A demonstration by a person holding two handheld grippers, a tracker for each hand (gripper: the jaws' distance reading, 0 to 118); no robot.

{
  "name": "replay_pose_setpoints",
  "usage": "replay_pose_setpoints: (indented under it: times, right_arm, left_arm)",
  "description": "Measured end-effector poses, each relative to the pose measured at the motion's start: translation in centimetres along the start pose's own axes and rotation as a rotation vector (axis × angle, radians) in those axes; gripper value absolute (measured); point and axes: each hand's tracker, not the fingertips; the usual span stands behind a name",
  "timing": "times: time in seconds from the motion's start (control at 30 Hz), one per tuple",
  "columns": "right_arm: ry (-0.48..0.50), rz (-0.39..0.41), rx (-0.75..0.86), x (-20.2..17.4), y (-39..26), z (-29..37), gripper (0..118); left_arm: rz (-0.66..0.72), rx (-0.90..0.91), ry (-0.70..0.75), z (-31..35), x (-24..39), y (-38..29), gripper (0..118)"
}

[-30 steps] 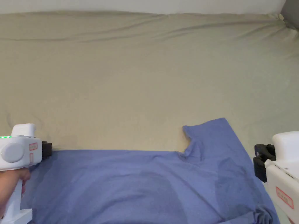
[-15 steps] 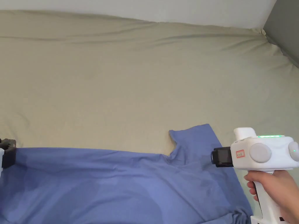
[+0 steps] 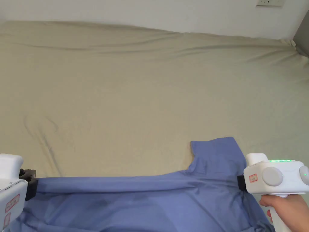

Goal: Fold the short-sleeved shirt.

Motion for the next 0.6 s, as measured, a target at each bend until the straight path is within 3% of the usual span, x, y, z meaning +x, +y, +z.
replay_pose_setpoints:
  times: [0.13,0.4,0.6]
  right_arm:
    - [0.055,-0.060,0.100,0.8,-0.4,4.6,2]
    - [0.087,0.005,0.181,1.7,-3.1,14.9,2]
    - [0.098,0.058,0.161,1.1,-8.4,19.3,2]
  left_arm:
    - [0.025,0.040,-0.002,2.2,-0.6,1.0,3]
    - [-0.015,0.095,0.008,8.1,-1.3,1.5,3]
    - [-0.093,0.049,0.028,10.9,-0.9,-2.5,3]
